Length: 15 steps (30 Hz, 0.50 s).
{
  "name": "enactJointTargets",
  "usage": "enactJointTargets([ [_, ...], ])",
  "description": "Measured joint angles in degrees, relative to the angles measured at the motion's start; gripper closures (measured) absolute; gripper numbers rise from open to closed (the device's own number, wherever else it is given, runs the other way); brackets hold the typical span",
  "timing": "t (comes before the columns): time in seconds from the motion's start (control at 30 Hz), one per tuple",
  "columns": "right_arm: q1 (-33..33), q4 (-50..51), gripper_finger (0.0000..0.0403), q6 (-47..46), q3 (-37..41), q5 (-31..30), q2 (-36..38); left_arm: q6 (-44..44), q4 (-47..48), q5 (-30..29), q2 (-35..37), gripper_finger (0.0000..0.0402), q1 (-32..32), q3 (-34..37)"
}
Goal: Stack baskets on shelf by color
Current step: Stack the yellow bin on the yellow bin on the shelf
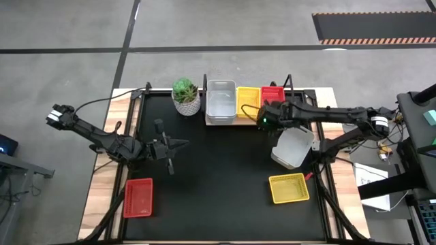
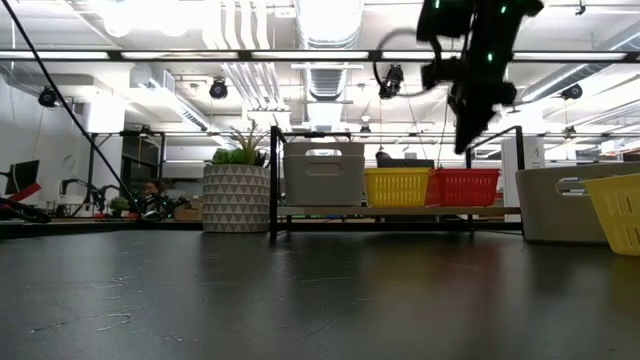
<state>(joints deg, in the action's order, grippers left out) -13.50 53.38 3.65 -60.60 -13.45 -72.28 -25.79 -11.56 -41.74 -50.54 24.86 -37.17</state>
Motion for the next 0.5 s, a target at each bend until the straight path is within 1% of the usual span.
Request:
enactJointTargets([
  [0.13,8.3,-3.8,0.0392,-5.3,0.0,0.3,0.6,1.4,-0.5,0.0,-1.2,0.0402,0.0,-0.1],
  [0.27,15.3,-4.8,0.0392,-12.6,0.0,0.2,0.6,3.0,-1.2,0.4,-3.0,0.0402,0.0,-0.4],
  [0.43,21.8,-5.1,0.0392,-19.7,0.0,-0.1,0.6,3.2,-7.8,0.9,-6.1,0.0402,0.0,-0.2],
  [0.5,24.3,-6.1,0.0392,-20.8,0.2,-1.9,0.6,5.7,-9.2,0.9,-7.7,0.0402,0.0,-0.2],
])
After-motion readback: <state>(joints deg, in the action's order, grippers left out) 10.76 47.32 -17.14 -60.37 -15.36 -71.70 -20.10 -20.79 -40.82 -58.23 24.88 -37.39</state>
